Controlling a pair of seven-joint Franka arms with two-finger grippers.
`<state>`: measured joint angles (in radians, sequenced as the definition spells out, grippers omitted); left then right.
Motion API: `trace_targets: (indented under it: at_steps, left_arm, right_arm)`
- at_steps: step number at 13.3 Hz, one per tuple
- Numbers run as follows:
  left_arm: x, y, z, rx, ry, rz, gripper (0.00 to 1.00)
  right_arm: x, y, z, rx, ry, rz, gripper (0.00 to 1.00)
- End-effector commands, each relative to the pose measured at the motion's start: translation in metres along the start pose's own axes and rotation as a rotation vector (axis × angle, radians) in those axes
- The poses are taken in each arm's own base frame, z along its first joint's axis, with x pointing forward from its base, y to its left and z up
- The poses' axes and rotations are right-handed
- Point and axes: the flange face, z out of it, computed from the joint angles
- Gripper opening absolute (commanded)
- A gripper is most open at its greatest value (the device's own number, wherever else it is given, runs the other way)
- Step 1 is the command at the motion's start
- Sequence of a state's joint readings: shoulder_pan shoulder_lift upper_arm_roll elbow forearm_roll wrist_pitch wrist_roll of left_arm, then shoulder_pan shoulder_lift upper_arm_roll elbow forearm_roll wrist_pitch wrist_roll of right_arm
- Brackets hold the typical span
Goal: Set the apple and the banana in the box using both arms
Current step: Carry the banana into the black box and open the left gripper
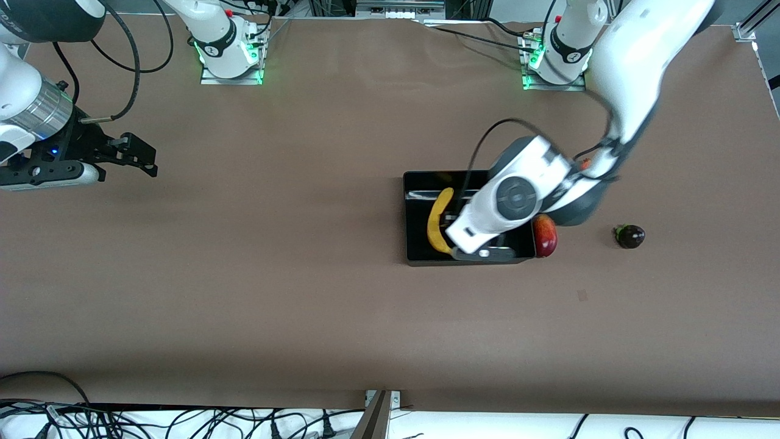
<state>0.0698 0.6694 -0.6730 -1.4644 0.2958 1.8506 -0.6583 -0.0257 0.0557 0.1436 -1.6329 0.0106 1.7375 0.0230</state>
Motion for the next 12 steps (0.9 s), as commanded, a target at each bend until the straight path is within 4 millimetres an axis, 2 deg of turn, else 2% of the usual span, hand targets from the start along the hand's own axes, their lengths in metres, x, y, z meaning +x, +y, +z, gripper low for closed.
trace_targets:
  at_steps: [1, 3, 4, 5, 6, 7, 8, 10, 12]
  left_arm:
    - [-0.018, -0.034, -0.081, 0.085, -0.005, -0.049, 1.00]
    - [-0.021, -0.064, -0.123, 0.107, -0.030, 0.021, 1.00]
    - [-0.021, -0.082, -0.137, 0.104, -0.051, 0.079, 1.00]
    - [-0.031, -0.094, -0.161, 0.092, -0.031, 0.133, 1.00]
    - [-0.030, -0.123, -0.177, 0.083, -0.017, 0.124, 1.00]
    - [-0.040, -0.139, -0.189, 0.064, -0.016, 0.147, 1.00]
    - [-0.049, -0.168, -0.201, 0.047, -0.011, 0.150, 1.00]
    - [-0.072, -0.199, -0.211, 0.037, 0.029, 0.129, 1.00]
    - [-0.091, -0.232, -0.214, 0.040, 0.129, 0.062, 1.00]
  right_arm:
    - [-0.001, -0.003, -0.006, -0.004, -0.001, 0.005, 1.00]
    - [-0.001, -0.003, -0.006, -0.004, -0.001, 0.005, 1.00]
    - [-0.001, -0.002, -0.006, -0.005, -0.001, 0.007, 1.00]
    - [-0.001, -0.002, -0.005, -0.005, -0.003, 0.007, 1.00]
    - [-0.001, -0.002, -0.005, -0.003, -0.003, 0.007, 1.00]
    - [-0.001, -0.002, -0.005, -0.005, -0.003, 0.007, 1.00]
    - [-0.001, -0.002, -0.005, -0.005, -0.003, 0.008, 1.00]
    - [-0.001, -0.002, -0.005, -0.005, -0.001, 0.007, 1.00]
    - [-0.001, -0.002, -0.005, -0.005, -0.003, 0.007, 1.00]
